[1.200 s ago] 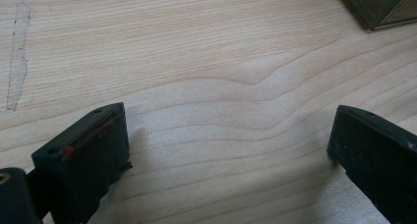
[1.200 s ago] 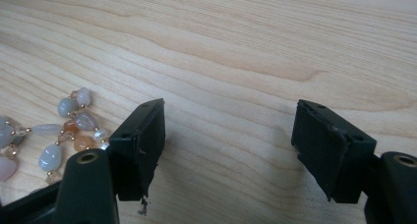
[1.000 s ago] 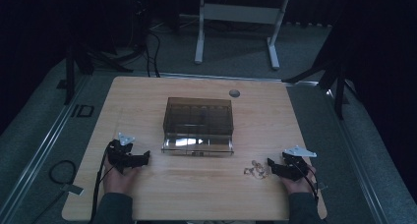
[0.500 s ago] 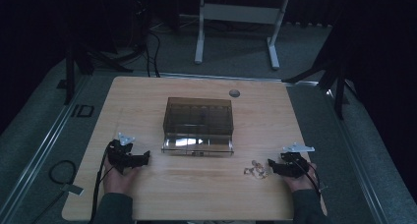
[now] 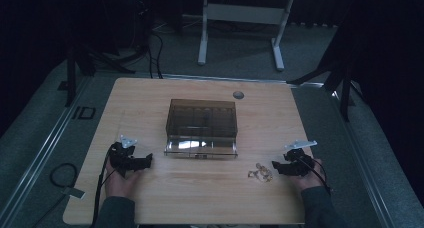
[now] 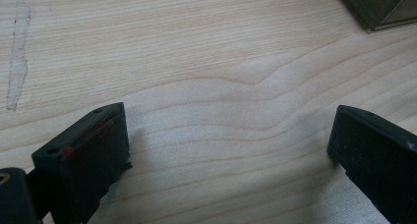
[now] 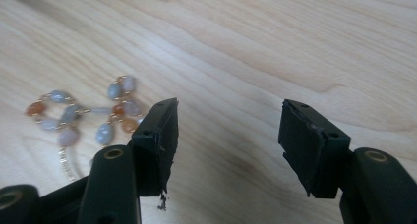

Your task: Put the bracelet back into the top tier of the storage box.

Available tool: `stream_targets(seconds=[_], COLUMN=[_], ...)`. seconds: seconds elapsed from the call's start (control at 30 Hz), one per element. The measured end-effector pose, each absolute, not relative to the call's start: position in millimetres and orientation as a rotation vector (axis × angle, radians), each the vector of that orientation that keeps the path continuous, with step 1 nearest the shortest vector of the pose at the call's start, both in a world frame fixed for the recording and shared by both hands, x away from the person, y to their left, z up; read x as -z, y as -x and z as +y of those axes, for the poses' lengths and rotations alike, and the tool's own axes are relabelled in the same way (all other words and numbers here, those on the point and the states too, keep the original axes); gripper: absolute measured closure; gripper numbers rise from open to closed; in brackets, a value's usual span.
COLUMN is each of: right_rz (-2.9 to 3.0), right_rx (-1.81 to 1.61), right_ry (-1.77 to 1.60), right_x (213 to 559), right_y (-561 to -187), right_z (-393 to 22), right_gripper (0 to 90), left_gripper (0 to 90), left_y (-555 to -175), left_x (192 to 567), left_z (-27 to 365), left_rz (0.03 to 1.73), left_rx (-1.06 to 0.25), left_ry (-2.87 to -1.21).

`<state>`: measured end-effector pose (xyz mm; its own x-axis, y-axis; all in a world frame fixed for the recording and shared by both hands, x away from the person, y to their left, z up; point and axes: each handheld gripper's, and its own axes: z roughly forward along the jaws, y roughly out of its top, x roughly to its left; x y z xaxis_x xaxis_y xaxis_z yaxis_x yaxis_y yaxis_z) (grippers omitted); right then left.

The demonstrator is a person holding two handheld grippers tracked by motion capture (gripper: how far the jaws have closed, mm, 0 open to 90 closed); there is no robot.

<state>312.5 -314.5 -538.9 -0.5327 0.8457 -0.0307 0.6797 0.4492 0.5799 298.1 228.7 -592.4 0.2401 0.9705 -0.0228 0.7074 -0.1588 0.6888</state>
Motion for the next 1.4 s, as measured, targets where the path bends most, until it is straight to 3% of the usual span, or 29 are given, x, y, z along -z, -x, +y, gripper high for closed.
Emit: stream_targets(seconds=[0.63,1.4], right_rz=[2.535,2.675], right_rx=[-0.627,-0.52], right_ry=[-1.222,-1.192], right_x=[520,521], right_y=[-318,-324], right_z=[-300,-278], right_gripper=[39.5,20.9], left_gripper=[2.2,2.2], left_y=[-298,-298], left_x=[592,592], left_z=[229,229], left_rz=[1.529,1.529], left_rx=[-0.585,-0.585], left_ry=[-1.935,-1.935])
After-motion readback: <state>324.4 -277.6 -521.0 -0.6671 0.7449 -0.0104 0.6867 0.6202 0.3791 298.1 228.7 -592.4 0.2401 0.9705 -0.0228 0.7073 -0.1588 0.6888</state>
